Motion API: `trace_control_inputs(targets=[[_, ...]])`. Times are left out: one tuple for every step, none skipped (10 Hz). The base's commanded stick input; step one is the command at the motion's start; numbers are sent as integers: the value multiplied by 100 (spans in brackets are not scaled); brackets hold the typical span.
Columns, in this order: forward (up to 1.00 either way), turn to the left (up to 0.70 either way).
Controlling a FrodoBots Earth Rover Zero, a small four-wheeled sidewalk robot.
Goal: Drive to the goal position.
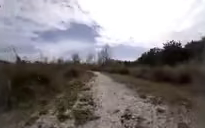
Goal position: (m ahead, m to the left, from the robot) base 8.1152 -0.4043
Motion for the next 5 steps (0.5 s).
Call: trace_control_inputs(targets=[[70,0],[70,0],[70,0],[70,0],[70,0]])
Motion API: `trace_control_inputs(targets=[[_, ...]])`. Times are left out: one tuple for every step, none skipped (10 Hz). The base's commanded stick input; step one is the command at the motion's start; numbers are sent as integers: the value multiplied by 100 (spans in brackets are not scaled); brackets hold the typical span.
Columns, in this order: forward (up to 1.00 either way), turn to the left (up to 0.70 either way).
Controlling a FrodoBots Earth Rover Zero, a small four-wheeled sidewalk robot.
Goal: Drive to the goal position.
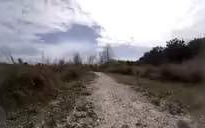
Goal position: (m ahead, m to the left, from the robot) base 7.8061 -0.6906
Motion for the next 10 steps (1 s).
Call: trace_control_inputs(targets=[[70,0],[70,0],[70,0],[70,0],[70,0],[70,0],[70,0],[70,0],[70,0],[70,0]])
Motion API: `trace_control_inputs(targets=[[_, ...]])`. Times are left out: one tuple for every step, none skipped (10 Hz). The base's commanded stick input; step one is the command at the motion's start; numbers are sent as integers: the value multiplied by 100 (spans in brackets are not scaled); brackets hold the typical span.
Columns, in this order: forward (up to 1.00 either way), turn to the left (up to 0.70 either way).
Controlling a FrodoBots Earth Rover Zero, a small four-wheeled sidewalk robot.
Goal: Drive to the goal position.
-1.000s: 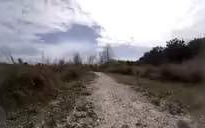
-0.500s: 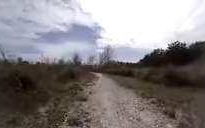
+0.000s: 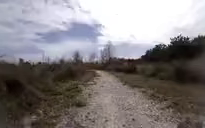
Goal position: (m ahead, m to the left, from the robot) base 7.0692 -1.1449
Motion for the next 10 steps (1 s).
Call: trace_control_inputs(targets=[[70,0],[70,0],[70,0],[70,0],[70,0],[70,-4],[70,-12],[70,-13],[70,-10],[70,-8]])
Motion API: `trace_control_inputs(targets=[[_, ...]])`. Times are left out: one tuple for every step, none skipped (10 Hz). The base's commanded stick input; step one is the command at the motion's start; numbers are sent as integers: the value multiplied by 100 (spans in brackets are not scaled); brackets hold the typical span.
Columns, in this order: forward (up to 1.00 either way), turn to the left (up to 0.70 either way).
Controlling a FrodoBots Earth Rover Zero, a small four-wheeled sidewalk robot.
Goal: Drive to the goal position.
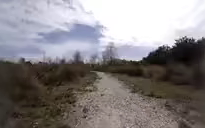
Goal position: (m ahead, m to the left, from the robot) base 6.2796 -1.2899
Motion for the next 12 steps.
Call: trace_control_inputs(targets=[[70,-5],[70,-2],[70,0],[70,0],[70,0],[70,0],[70,0],[70,0],[70,0],[70,0],[70,0],[70,0]])
